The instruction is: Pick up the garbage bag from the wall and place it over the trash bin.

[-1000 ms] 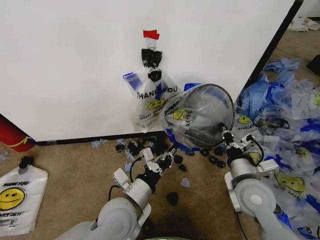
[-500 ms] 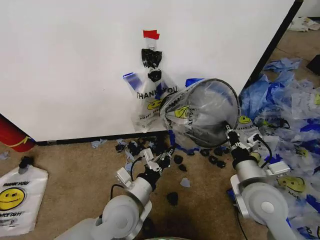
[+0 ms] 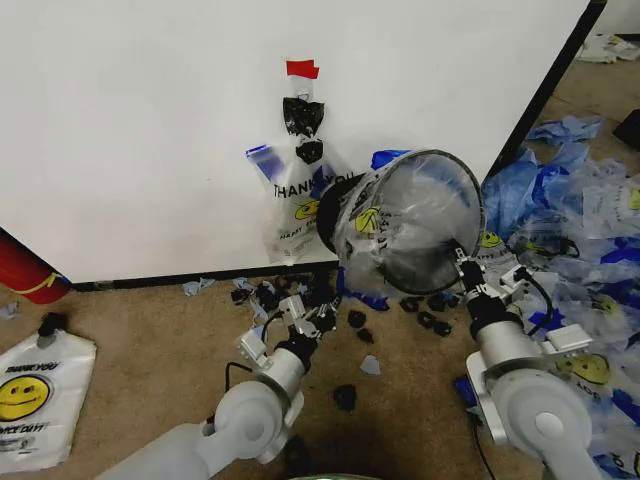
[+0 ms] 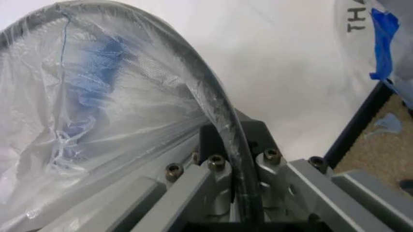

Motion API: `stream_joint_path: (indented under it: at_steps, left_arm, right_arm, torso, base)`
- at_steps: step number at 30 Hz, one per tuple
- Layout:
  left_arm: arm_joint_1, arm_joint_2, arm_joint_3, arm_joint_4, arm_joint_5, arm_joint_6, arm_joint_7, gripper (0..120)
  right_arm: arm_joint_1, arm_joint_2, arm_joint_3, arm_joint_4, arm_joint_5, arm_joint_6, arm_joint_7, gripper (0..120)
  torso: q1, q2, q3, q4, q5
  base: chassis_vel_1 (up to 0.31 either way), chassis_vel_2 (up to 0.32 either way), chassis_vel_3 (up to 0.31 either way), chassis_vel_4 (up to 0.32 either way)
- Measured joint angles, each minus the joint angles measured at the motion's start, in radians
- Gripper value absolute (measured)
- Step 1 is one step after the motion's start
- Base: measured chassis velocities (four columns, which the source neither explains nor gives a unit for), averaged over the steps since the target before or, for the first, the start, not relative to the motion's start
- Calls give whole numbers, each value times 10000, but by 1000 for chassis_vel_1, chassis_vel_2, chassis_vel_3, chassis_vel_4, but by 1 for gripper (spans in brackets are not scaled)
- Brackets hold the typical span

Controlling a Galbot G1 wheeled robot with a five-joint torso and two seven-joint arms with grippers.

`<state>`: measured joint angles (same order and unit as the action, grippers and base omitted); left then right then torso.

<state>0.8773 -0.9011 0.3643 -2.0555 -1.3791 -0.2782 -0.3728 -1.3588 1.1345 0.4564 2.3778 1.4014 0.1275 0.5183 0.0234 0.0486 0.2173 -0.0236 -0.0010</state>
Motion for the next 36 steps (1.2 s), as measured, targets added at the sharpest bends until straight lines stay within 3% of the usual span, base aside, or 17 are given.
stream_joint_path:
  at_steps: [23, 26, 33, 36]
  left_arm:
    - [-669, -374, 599, 885, 617, -356, -97, 0]
    - [-663, -395, 601, 995, 732, -373, -71, 5]
    - [-626, -479, 616, 1115, 914, -402, -39, 34]
    - [-554, -442, 575, 1094, 937, -408, 110, 32]
  right_arm:
    - [-229, -210, 34, 421, -135, -195, 783, 0]
    - [-223, -220, 33, 434, -106, -205, 826, 0]
    - [-222, -219, -87, 453, -161, -269, 982, 0]
    - [-195, -204, -146, 402, -217, -273, 1008, 0]
  torso:
    - [0, 0, 0, 0, 0]
    - [0, 0, 0, -1, 0]
    - [0, 0, 0, 0, 0]
    - [0, 0, 0, -2, -5]
  base:
    - [0, 0, 0, 0]
    - [0, 0, 0, 0]
    - [0, 0, 0, 0]
    - [0, 0, 0, 0]
